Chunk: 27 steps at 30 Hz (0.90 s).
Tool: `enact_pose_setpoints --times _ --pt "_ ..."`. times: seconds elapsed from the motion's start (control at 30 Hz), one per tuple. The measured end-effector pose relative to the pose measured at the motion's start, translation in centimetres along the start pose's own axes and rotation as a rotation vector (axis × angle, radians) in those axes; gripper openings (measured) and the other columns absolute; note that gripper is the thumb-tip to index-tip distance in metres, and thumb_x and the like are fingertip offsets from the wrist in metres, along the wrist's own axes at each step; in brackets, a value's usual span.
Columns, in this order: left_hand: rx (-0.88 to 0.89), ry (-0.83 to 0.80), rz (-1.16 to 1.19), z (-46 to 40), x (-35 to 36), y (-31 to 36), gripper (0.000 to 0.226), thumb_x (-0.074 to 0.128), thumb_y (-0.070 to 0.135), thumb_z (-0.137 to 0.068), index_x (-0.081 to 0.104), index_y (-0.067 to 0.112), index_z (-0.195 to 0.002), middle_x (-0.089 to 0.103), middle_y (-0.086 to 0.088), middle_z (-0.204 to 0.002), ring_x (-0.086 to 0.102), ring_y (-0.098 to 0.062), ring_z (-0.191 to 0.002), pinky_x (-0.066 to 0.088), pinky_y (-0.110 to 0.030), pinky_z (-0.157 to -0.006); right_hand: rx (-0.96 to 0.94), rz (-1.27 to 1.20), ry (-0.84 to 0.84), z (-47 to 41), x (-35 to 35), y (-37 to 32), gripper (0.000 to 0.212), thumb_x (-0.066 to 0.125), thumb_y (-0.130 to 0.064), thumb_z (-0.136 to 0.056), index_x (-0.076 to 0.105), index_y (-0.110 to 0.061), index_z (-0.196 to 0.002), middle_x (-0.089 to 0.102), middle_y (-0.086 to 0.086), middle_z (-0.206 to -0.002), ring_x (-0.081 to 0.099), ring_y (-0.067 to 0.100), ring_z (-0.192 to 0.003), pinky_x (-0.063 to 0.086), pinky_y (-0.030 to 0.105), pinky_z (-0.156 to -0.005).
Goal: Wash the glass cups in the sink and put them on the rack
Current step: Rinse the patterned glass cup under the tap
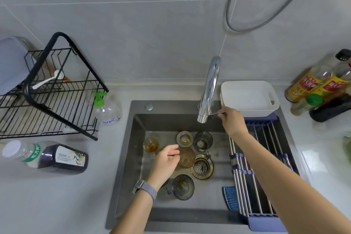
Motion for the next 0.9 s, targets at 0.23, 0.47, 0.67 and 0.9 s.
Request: enact_pose_setpoints --times 0.23,0.47,0.67,0.9 --pt "0.016 0.024 -0.008 0.6 -0.9 -0.4 0.034 0.053 0.016 -0.095 0.054 0.027 -0.128 0.063 0.011 -0.117 0.057 0.002 -0.101 0.045 -0.009 -0.071 -0.014 -0.045 0.020 0.5 0.1 0.0 0.021 0.057 -0.013 -0.096 0.067 -0.006 -0.113 0.070 0.012 -0.110 0.064 0.029 -0.101 0.050 0.034 -0.087" --pt "0.026 0.029 -0.037 1.1 -0.9 -0.3 0.036 0.053 0.019 -0.096 0.052 0.026 -0.132 0.061 0.013 -0.117 0.057 0.002 -0.101 0.043 -0.006 -0.068 -0.004 -0.113 0.039 1.5 1.1 0.3 0.024 0.057 -0.014 -0.096 0.067 -0.007 -0.116 0.070 0.012 -0.113 0.064 0.027 -0.103 0.049 0.031 -0.090" --pt "0.033 0.040 -0.072 1.6 -1.2 -0.5 0.034 0.052 0.018 -0.096 0.053 0.025 -0.130 0.062 0.012 -0.117 0.057 0.002 -0.100 0.043 -0.005 -0.069 -0.021 -0.128 0.065 2.0 1.4 0.3 0.025 0.056 -0.013 -0.096 0.067 -0.006 -0.118 0.070 0.012 -0.113 0.065 0.027 -0.103 0.048 0.029 -0.088" --pt "0.057 0.053 -0.154 2.1 -1.5 -1.1 0.030 0.052 0.020 -0.096 0.058 0.026 -0.125 0.065 0.014 -0.114 0.058 0.005 -0.096 0.042 -0.001 -0.067 0.102 -0.388 0.169 5.1 2.2 0.5 0.047 0.061 -0.008 -0.091 0.046 -0.012 -0.136 0.057 -0.001 -0.122 0.056 0.013 -0.108 0.048 0.029 -0.092"
Point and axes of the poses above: each hand's wrist, its own z-axis away from the middle knuckle, its own x-axis out of the palm, y = z × x, the point moved 2 cm from there along -z, towards the middle knuckle
